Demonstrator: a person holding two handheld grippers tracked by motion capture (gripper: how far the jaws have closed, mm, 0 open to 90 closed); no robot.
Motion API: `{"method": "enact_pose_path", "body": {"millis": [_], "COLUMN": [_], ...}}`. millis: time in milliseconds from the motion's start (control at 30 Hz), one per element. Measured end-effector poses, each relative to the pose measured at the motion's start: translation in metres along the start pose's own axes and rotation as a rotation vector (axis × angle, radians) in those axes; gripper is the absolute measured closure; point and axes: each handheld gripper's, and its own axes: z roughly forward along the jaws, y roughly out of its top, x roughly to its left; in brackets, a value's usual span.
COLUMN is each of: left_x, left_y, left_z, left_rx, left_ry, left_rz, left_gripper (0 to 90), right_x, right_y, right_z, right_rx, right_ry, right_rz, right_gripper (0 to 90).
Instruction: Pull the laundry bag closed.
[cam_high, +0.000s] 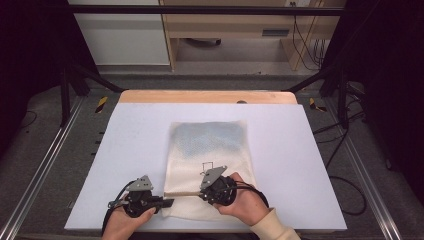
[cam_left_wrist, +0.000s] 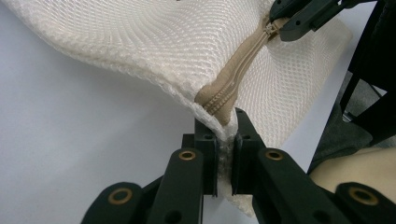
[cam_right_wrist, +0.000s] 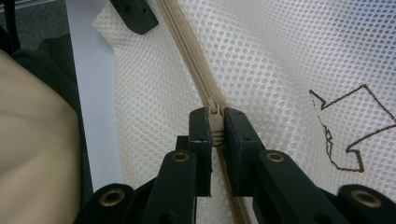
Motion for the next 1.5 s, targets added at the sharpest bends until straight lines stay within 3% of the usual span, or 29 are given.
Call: {"method": "enact_pose_path", "body": {"millis": [867, 1500], "left_x": [0.0, 0.001], "left_y": [0.001, 0.002], "left_z": [-0.004, -0.005], "left_rx": [-0.008, -0.006], "left_ry": [0.003, 0.019], "left_rz": [0.015, 0.017], "left_gripper": [83.6, 83.5], "right_x": [0.001, -0.006], "right_y": [-0.004, -0.024], "right_z": [-0.005, -0.024], "right_rx": [0.001, -0.021], "right_ry": [-0.005, -0.041], "right_rz": [-0.005, 0.046], "right_gripper": [82.0, 82.0]}}
